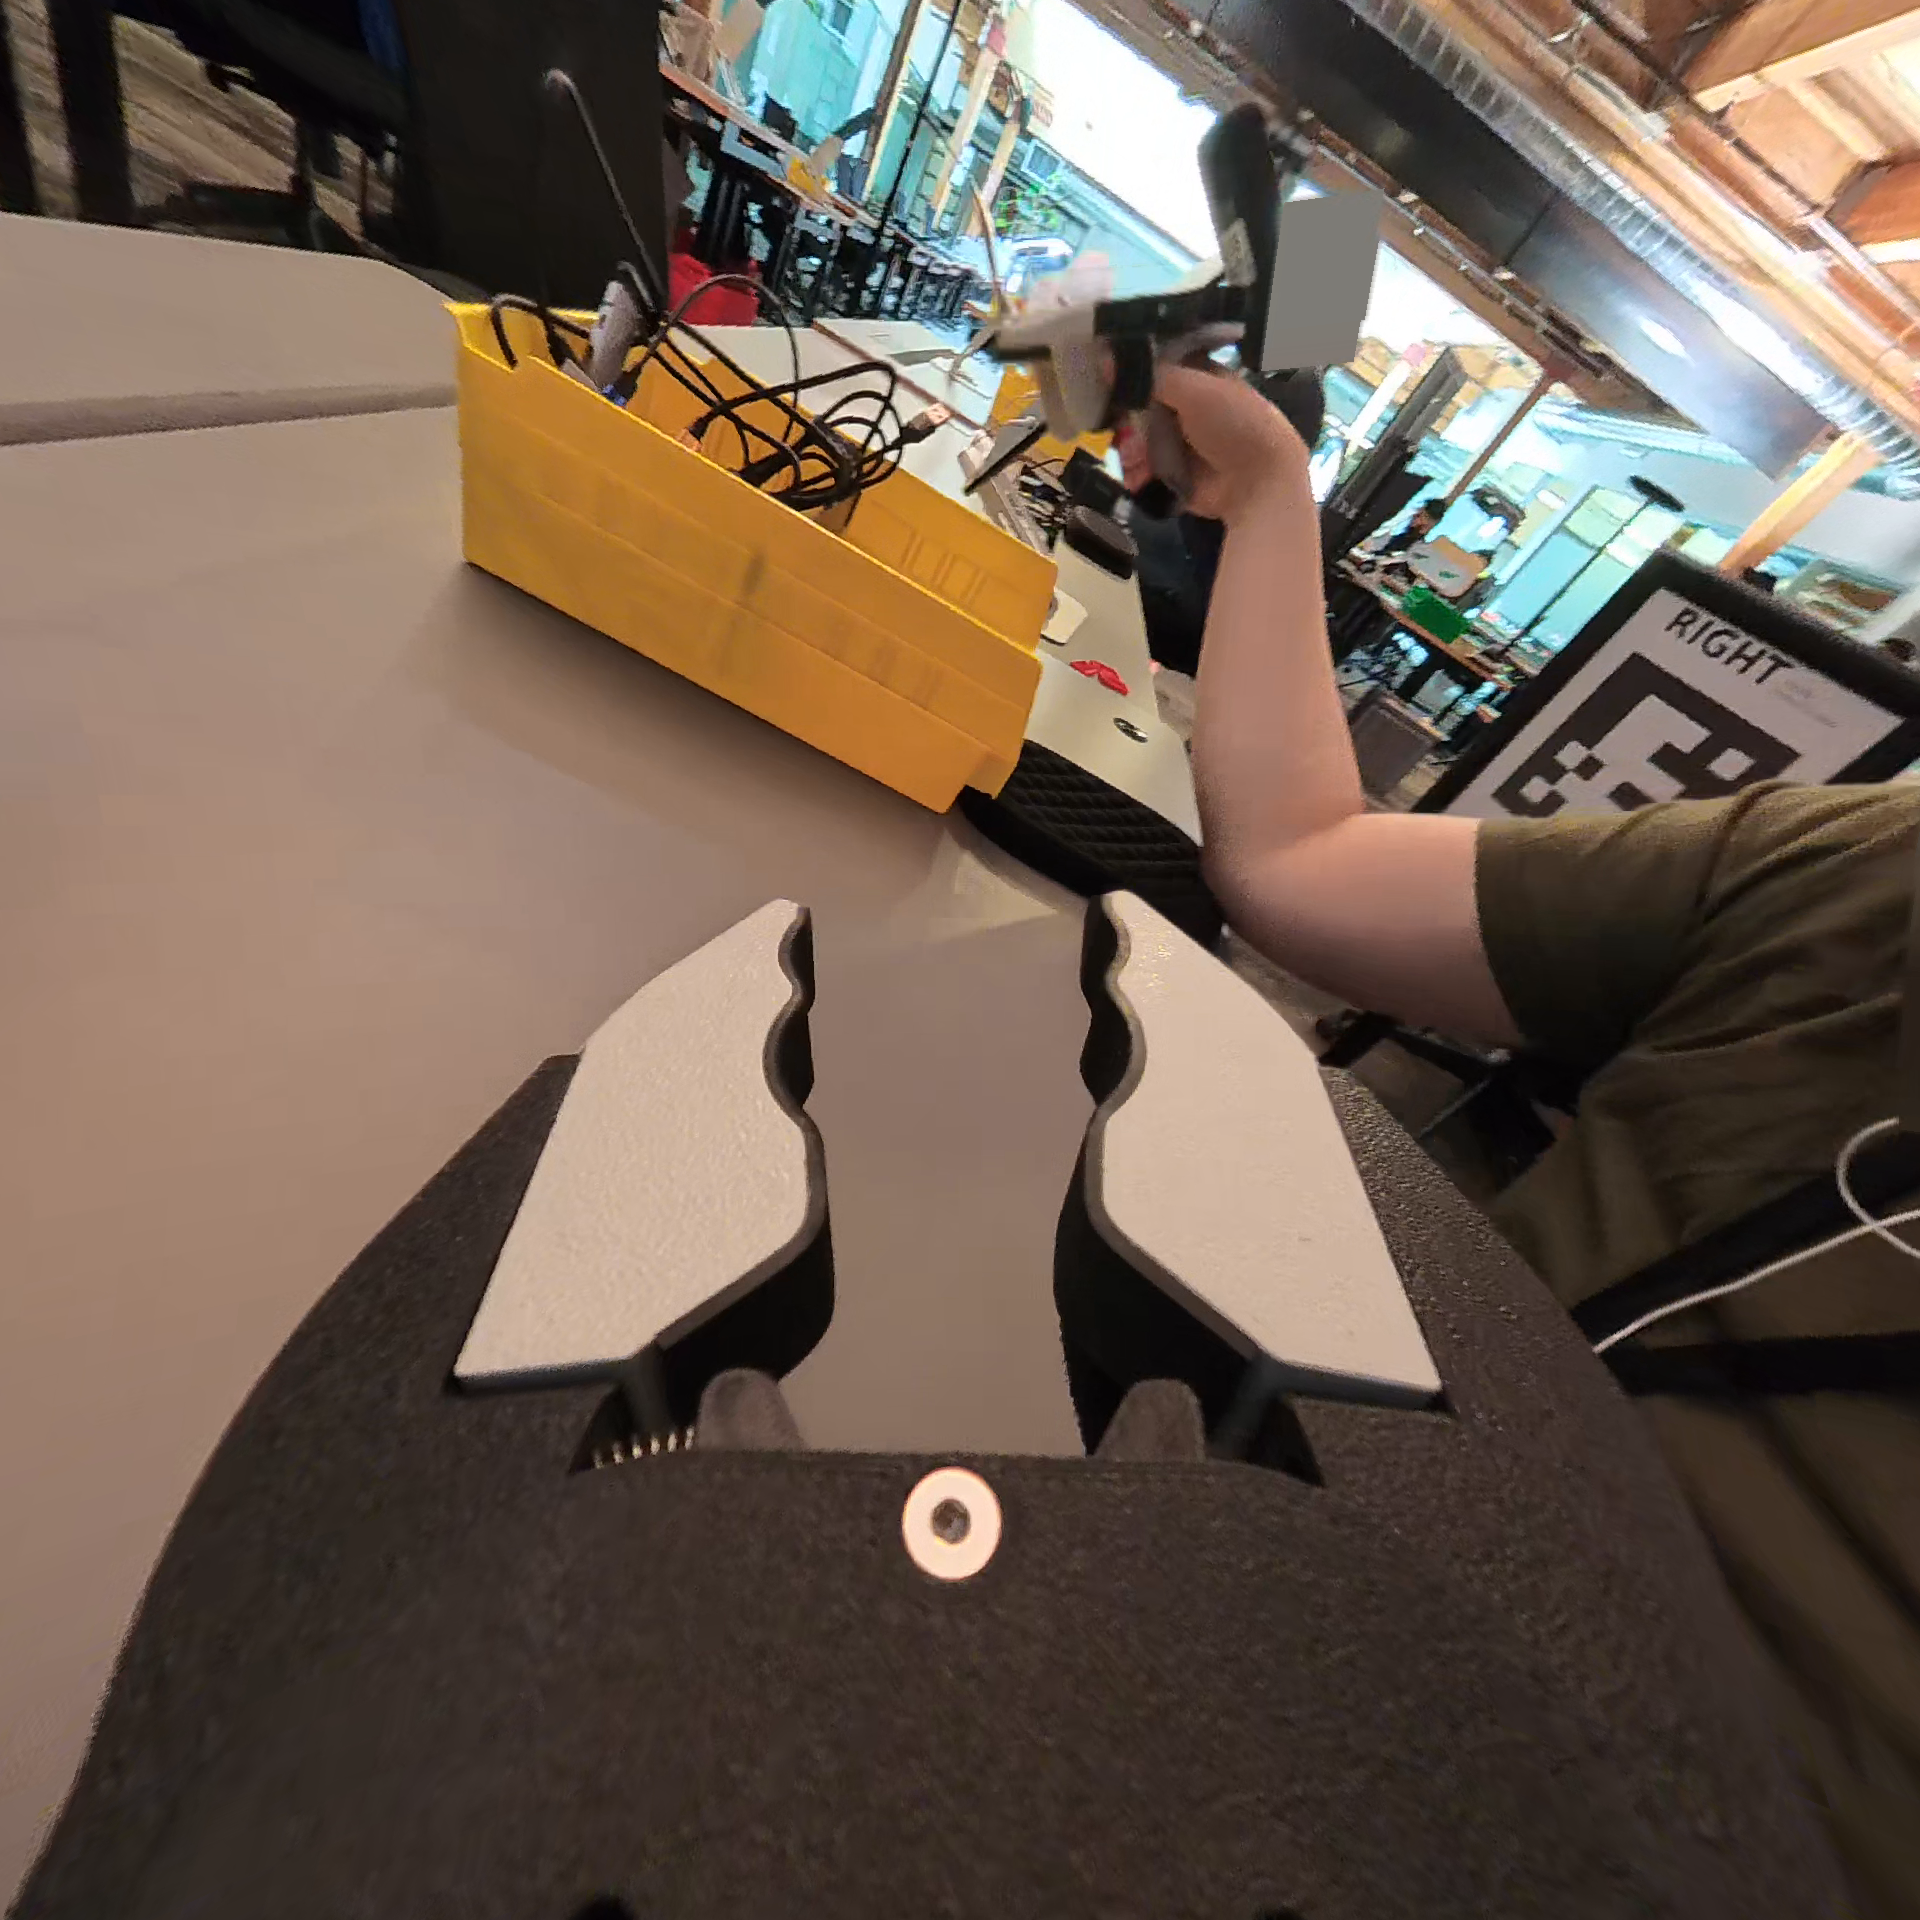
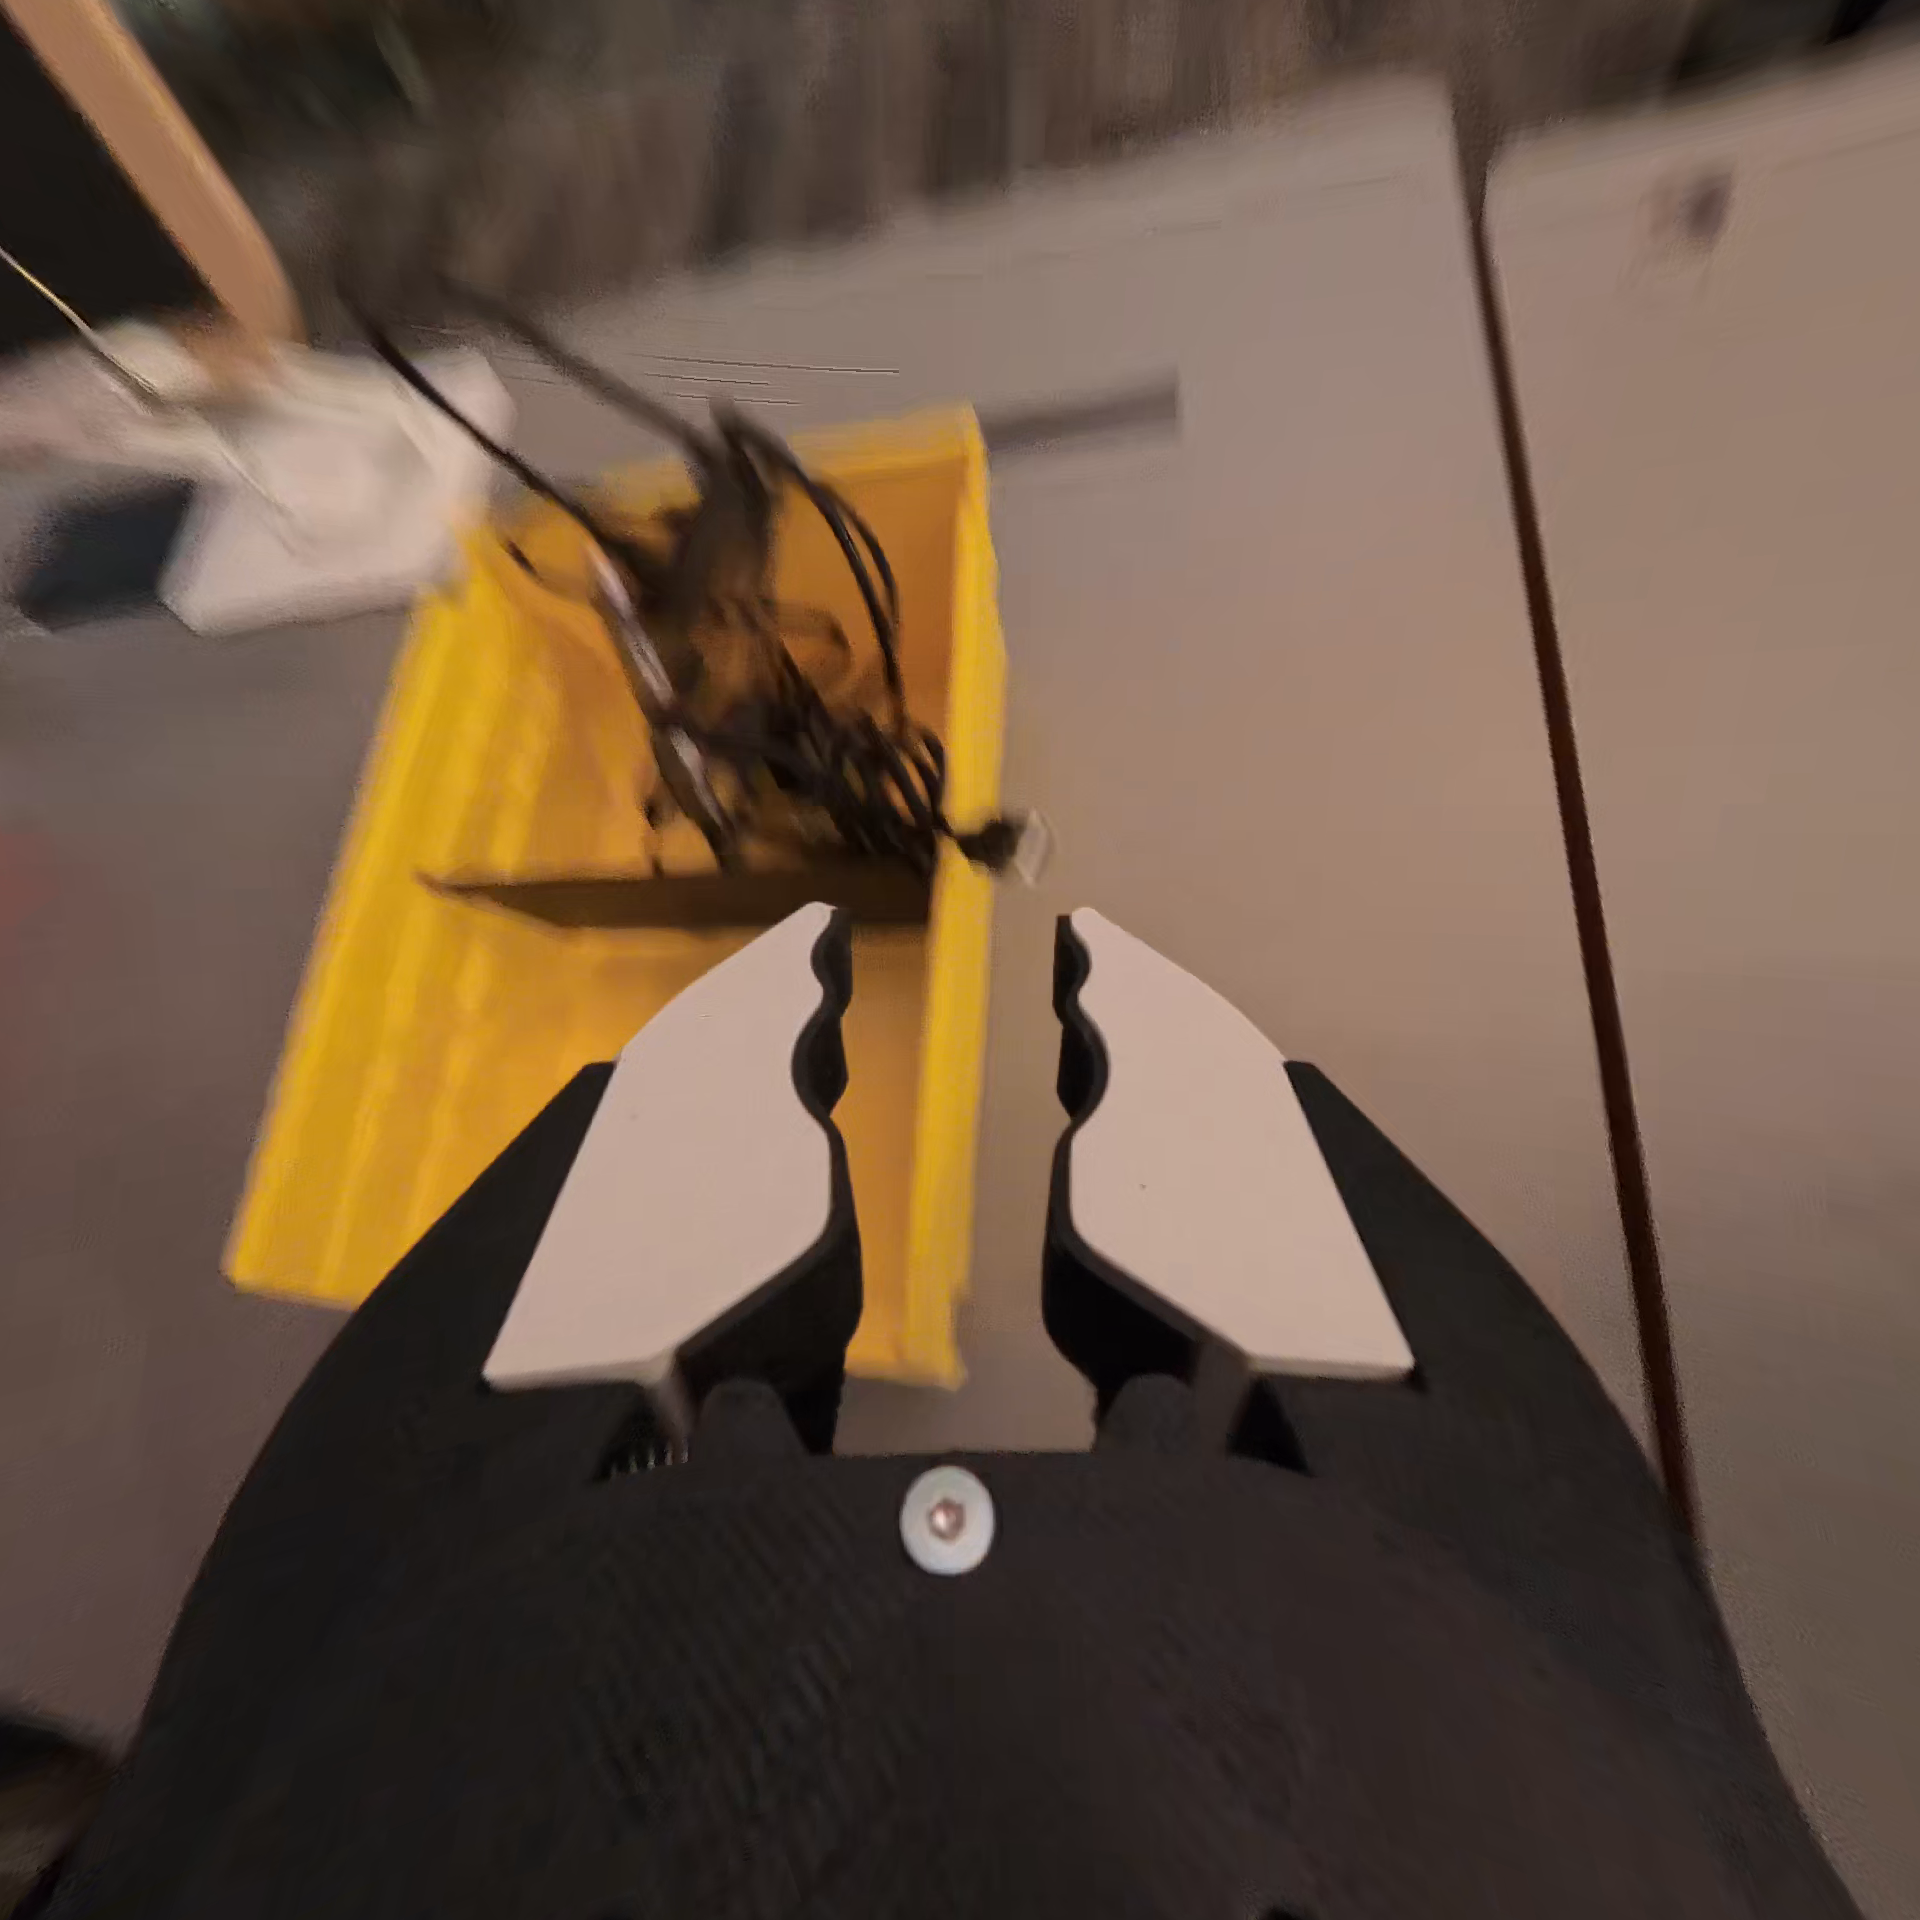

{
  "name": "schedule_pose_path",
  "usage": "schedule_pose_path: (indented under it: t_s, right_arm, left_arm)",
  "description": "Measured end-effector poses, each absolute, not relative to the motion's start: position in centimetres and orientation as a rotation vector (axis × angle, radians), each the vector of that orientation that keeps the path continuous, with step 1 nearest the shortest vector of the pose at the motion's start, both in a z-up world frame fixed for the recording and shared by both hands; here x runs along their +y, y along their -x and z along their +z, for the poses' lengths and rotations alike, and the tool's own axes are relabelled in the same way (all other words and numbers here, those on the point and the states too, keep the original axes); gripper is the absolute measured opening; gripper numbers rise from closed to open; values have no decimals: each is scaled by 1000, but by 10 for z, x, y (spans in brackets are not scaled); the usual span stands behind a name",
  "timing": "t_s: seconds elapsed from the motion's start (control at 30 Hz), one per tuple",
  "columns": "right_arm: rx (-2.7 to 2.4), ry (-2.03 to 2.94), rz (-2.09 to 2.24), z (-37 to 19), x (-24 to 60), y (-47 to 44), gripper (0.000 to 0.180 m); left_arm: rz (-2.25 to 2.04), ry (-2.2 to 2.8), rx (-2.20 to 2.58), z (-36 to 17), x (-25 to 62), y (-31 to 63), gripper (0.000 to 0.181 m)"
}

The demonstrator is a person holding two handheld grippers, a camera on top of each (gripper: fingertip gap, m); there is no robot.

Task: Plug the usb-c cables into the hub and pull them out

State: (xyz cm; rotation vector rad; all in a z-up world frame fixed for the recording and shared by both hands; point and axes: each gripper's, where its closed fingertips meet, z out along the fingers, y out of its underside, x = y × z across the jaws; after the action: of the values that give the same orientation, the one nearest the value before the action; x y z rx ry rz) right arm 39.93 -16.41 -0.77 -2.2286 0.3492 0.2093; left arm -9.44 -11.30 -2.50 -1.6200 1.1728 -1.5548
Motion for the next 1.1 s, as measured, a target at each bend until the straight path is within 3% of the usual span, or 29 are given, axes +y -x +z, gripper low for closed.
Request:
schedule_pose_path:
  t_s: [0.17, 0.33, 0.57, 0.73, 0.8, 0.9, 1.0, 1.1]
  right_arm:
    - [131, 2377, 429, -47, -148, -372, 35]
    - [114, 2618, 226, -79, -136, -379, 22]
    - [208, 2728, 215, -103, -146, -376, 11]
    - [257, 2734, 264, -106, -142, -375, 7]
    - [284, 2751, 239, -107, -141, -375, 6]
    - [352, 2788, 225, -112, -141, -375, 6]
    - [365, 2834, 245, -123, -139, -372, 7]
    - [429, 2852, 317, -127, -139, -368, 6]
  left_arm:
    - [-1310, 1664, 1133, -24, -93, 100, 52]
    - [-974, 1798, 925, -8, -56, 137, 63]
    - [-495, 2088, 576, 31, -16, 301, 82]
    - [-144, 2291, 388, 26, 16, 436, 66]
    - [-11, 2354, 349, 14, 28, 478, 68]
    - [49, 2495, 319, -18, 37, 519, 63]
    - [151, 2652, 260, -49, 37, 552, 37]
    - [261, 2693, 316, -63, 42, 568, 37]
